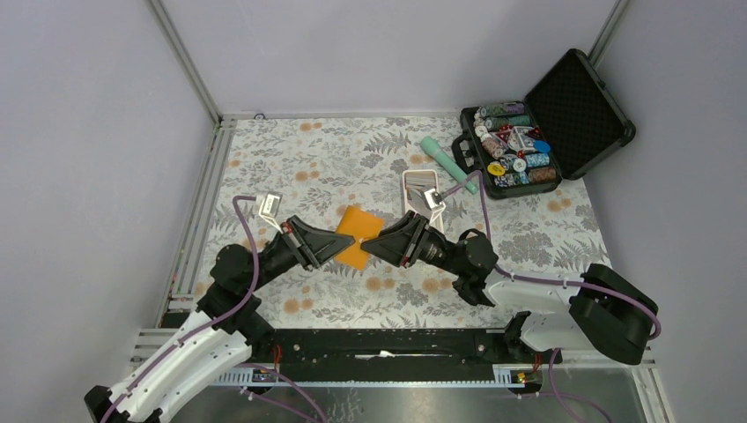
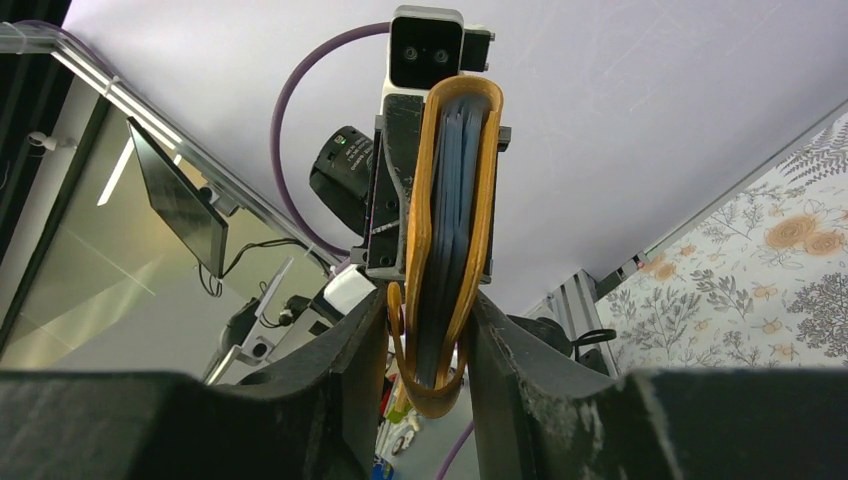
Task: Put the credit cards into the card holder
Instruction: Close the card holder at the center of the board.
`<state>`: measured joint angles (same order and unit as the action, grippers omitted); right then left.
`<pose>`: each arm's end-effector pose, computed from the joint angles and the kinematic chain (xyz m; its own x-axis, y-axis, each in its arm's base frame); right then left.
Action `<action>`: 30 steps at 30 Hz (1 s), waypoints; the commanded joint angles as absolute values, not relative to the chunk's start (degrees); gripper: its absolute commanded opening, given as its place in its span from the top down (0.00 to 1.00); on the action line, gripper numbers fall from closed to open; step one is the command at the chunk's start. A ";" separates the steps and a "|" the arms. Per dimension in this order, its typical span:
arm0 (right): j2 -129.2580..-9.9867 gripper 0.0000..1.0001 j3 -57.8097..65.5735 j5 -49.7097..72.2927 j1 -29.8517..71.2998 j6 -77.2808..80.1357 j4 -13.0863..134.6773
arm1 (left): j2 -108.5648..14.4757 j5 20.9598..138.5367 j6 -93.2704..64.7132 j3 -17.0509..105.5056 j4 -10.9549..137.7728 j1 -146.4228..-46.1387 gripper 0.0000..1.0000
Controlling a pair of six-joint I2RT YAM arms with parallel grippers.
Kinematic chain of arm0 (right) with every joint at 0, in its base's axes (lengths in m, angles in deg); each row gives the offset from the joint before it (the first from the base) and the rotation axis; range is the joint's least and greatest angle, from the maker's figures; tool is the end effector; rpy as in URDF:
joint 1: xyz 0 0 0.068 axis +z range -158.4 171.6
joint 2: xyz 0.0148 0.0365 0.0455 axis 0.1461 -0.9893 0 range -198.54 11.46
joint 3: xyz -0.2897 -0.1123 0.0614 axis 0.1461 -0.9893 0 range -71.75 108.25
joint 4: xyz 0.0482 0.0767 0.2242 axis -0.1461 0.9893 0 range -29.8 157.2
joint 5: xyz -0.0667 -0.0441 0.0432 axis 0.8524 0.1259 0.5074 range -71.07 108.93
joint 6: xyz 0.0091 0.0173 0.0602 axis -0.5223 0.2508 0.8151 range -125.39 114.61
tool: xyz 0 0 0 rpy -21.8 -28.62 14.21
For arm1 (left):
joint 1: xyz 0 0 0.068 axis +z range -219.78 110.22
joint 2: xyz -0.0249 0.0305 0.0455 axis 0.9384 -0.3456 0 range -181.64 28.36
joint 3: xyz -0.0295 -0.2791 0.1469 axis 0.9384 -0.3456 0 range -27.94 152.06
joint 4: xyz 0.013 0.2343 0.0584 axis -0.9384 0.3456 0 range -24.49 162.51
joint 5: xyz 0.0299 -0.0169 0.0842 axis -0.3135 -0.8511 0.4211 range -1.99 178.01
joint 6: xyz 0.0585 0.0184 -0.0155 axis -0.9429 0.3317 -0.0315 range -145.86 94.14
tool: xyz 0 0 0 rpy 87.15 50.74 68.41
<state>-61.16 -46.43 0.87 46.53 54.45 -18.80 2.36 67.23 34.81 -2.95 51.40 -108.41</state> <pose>0.1173 0.1936 0.3478 -0.6521 0.5018 -0.5683 -0.7282 -0.2060 0.6537 0.0544 -0.0655 0.3322 -0.6574 -0.5180 -0.5472 0.5726 0.1287 -0.8097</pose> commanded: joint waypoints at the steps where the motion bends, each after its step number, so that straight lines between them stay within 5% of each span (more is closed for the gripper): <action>1: -59.06 0.60 -44.09 1.61 46.40 53.68 -19.78 | 2.26 70.62 30.92 0.01 51.56 -110.01 1.00; 14: -58.47 0.60 -44.87 3.42 46.35 54.68 -20.20 | 1.05 75.30 27.68 -0.19 53.38 -113.97 1.00; 25: -52.97 0.20 -47.71 7.51 46.16 50.64 -17.45 | 3.56 81.59 39.37 -4.45 45.05 -114.43 1.00; 30: -51.30 0.22 -49.04 7.21 44.96 50.96 -17.66 | 5.09 83.20 42.94 -4.81 40.78 -114.35 1.00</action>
